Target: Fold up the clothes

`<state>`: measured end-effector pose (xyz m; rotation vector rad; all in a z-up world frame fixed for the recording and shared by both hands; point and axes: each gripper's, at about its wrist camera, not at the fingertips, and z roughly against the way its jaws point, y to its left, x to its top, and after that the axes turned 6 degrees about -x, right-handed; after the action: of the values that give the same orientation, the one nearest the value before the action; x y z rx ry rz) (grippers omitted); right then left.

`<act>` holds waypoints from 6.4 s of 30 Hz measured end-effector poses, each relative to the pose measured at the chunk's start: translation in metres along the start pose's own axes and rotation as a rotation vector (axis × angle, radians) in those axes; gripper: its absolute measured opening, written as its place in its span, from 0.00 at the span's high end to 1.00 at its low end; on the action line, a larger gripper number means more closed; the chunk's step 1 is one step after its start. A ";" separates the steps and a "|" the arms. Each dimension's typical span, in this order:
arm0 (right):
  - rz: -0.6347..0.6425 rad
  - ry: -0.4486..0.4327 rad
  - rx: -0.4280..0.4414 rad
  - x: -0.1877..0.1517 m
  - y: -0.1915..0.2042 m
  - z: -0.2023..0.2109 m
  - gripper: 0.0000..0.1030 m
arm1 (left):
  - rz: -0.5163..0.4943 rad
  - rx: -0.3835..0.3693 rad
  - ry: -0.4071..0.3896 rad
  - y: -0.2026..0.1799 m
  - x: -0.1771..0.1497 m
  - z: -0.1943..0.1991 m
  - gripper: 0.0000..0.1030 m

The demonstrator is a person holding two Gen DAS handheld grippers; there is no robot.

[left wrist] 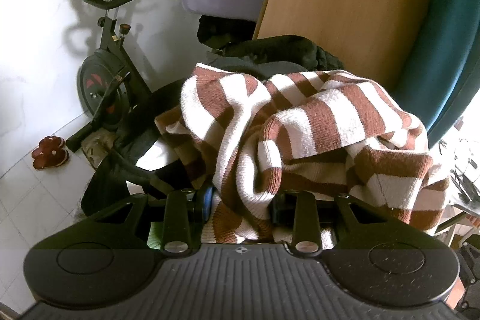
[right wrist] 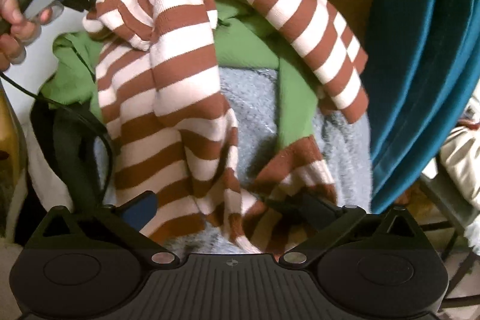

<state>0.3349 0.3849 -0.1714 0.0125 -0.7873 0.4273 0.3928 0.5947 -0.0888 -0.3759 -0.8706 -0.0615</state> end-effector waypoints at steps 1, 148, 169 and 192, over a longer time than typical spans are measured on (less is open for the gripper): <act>-0.008 0.024 -0.007 -0.003 -0.004 0.003 0.01 | -0.001 0.000 0.001 0.000 0.000 0.000 0.66; -0.276 -0.214 0.204 0.205 -0.032 0.068 0.64 | -0.013 -0.252 -0.033 -0.046 0.025 0.058 0.77; -0.296 -0.090 0.086 0.178 -0.003 0.018 0.54 | 0.128 -0.175 0.109 -0.028 0.000 0.003 0.68; -0.314 -0.094 0.058 0.179 0.002 0.011 0.52 | 0.116 -0.152 0.081 -0.025 0.001 -0.005 0.40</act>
<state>0.4383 0.4504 -0.0403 0.2087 -0.8491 0.1520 0.3922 0.5695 -0.0838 -0.5622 -0.7642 -0.0357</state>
